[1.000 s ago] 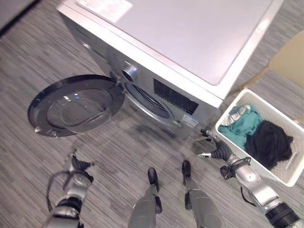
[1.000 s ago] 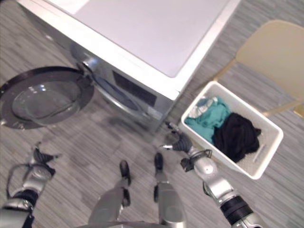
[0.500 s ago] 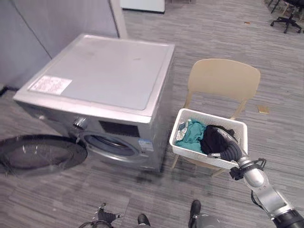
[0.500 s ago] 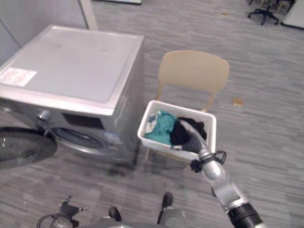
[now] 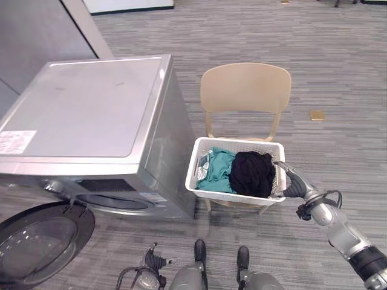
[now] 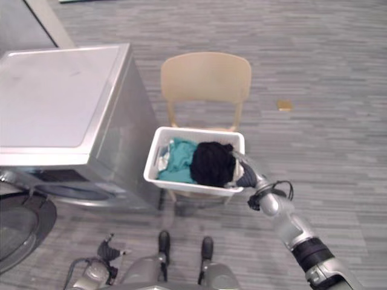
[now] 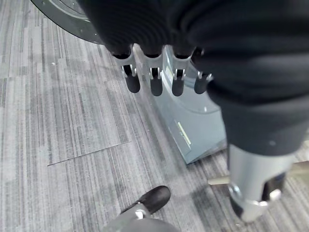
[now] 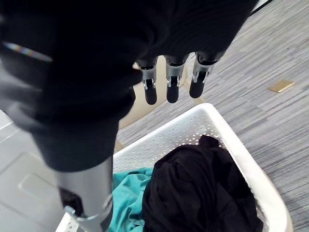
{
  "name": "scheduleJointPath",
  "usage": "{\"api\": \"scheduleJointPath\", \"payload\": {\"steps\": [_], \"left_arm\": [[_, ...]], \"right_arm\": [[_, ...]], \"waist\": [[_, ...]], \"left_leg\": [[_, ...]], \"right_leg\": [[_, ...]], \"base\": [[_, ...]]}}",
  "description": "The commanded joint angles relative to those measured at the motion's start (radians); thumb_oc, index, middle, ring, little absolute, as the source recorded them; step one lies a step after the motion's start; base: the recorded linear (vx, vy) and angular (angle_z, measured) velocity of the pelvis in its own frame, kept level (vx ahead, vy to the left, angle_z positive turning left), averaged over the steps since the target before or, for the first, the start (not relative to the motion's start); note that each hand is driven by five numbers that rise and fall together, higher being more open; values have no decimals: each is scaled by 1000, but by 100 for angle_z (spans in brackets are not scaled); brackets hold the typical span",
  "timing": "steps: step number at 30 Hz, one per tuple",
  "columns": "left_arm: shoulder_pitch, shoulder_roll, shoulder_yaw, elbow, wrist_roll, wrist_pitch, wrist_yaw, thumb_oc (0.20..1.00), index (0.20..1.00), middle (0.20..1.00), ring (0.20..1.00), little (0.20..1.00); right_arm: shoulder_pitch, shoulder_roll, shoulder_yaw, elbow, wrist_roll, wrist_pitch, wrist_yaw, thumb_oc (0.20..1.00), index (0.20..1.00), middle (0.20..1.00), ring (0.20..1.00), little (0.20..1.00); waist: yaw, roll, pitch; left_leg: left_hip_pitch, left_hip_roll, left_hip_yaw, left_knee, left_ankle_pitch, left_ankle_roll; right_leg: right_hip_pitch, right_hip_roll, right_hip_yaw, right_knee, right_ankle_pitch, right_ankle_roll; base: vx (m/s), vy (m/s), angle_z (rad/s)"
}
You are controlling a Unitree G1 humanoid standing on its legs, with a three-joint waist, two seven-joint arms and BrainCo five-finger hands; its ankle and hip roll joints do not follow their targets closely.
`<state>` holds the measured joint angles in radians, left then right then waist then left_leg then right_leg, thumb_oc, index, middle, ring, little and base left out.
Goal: Grab the laundry basket,head to the washer,open it,put in the laundry and shut it.
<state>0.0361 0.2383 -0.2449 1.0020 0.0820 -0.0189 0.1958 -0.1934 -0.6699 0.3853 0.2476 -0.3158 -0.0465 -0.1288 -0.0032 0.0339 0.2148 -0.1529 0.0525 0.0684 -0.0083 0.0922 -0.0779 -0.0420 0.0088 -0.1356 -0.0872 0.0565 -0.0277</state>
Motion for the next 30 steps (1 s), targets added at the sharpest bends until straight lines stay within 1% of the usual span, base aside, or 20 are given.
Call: {"api": "scheduleJointPath", "payload": {"steps": [1,2,4,7,9,10,11,15,16,20,21,23,24,25,27,30], "left_arm": [[-17,57,7,23,0,-15,15,1000,1000,1000,1000,1000],[-17,57,7,24,0,-15,15,1000,1000,1000,1000,1000],[-24,70,16,36,-3,-17,27,1000,1000,1000,1000,1000],[-35,78,17,38,-5,-20,35,1000,1000,1000,1000,1000],[-51,86,15,34,-9,-25,42,1000,1000,1000,1000,1000],[-66,91,9,26,-17,-30,51,1000,1000,1000,1000,1000],[-66,91,10,27,-17,-30,51,1000,1000,1000,1000,1000],[-95,94,-9,14,-45,-43,68,1000,1000,1000,1000,1000],[-112,99,-21,13,-58,-50,75,1000,1000,1000,1000,1000],[-133,99,-37,23,-80,-56,82,1000,1000,1000,1000,1000],[-144,100,-40,37,-94,-59,87,1000,1000,1000,1000,1000],[-147,101,-45,48,-101,-60,90,1000,1000,1000,1000,1000],[-148,101,-44,49,-101,-60,90,1000,1000,1000,1000,1000],[-156,100,-51,60,-110,-63,97,1000,1000,1000,1000,1000],[-163,102,-54,68,-117,-63,100,1000,1000,1000,1000,1000],[-171,104,-58,72,-122,-62,102,1000,1000,1000,1000,1000]], "right_arm": [[-63,-11,18,-14,-46,-29,-32,1000,1000,1000,1000,1000],[-64,-11,18,-14,-47,-29,-32,1000,1000,1000,1000,1000],[-100,-10,43,-5,-68,-23,-38,1000,1000,1000,1000,1000],[-132,-6,58,0,-82,-24,-50,1000,1000,1000,1000,1000],[-181,0,83,17,-102,-19,-62,1000,1000,1000,1000,1000],[-233,6,109,44,-122,-14,-78,1000,1000,1000,1000,1000],[-235,7,111,46,-122,-14,-79,1000,1000,1000,1000,1000],[-377,22,186,173,-159,12,-115,1000,1000,1000,1000,1000],[-440,36,223,267,-162,28,-129,1000,1000,1000,1000,1000],[-522,64,258,380,-139,45,-143,1000,1000,1000,1000,1000],[-565,82,281,441,-138,54,-152,1000,1000,1000,1000,1000],[-605,101,302,486,-143,63,-159,1000,1000,1000,1000,1000],[-606,102,303,488,-143,63,-160,1000,1000,1000,1000,1000],[-632,131,310,525,-129,67,-169,1000,1000,1000,1000,1000],[-654,155,316,556,-118,71,-177,1000,1000,1000,1000,1000],[-667,180,332,580,-113,73,-174,1000,1000,1000,1000,1000]], "waist": [[27,-40,-3],[28,-41,-3],[35,-47,6],[41,-50,11],[48,-55,21],[58,-56,36],[58,-56,35],[86,-56,63],[103,-55,80],[128,-59,99],[147,-61,112],[163,-63,119],[162,-63,119],[177,-66,128],[190,-68,137],[201,-70,145]], "left_leg": [[-5,-26,-1,48,-81,24],[-4,-26,1,47,-81,24],[-4,-33,19,42,-87,36],[-14,-39,28,42,-92,43],[-33,-45,32,43,-96,50],[-56,-50,33,44,-95,54],[-59,-50,33,45,-95,54],[-110,-61,28,43,-84,59],[-137,-64,23,43,-73,58],[-175,-68,10,39,-56,54],[-195,-70,2,32,-46,52],[-211,-73,-7,26,-39,50],[-212,-73,-8,27,-39,50],[-226,-75,-16,24,-33,48],[-240,-77,-23,24,-30,47],[-249,-79,-31,24,-27,45]], "right_leg": [[15,-61,66,67,-132,116],[15,-61,67,68,-132,116],[-7,-76,87,85,-128,125],[-31,-84,93,95,-124,132],[-62,-92,95,104,-116,138],[-91,-98,96,109,-106,141],[-94,-98,97,110,-106,141],[-151,-107,94,118,-85,146],[-177,-111,84,121,-77,146],[-210,-112,71,121,-67,145],[-224,-113,57,115,-62,148],[-234,-114,48,109,-55,149],[-235,-114,48,109,-55,149],[-244,-115,38,103,-50,151],[-250,-114,32,100,-46,152],[-256,-114,25,97,-45,152]], "base": [[72,114,-19],[82,163,-15],[60,170,-12],[10,97,-14],[-30,93,-1],[-28,90,-5],[-42,90,-18],[-32,57,-1],[-35,54,2],[-16,22,13],[11,3,17],[9,-9,10],[2,-15,31],[10,-8,36],[1,-9,27],[3,-23,9]]}}
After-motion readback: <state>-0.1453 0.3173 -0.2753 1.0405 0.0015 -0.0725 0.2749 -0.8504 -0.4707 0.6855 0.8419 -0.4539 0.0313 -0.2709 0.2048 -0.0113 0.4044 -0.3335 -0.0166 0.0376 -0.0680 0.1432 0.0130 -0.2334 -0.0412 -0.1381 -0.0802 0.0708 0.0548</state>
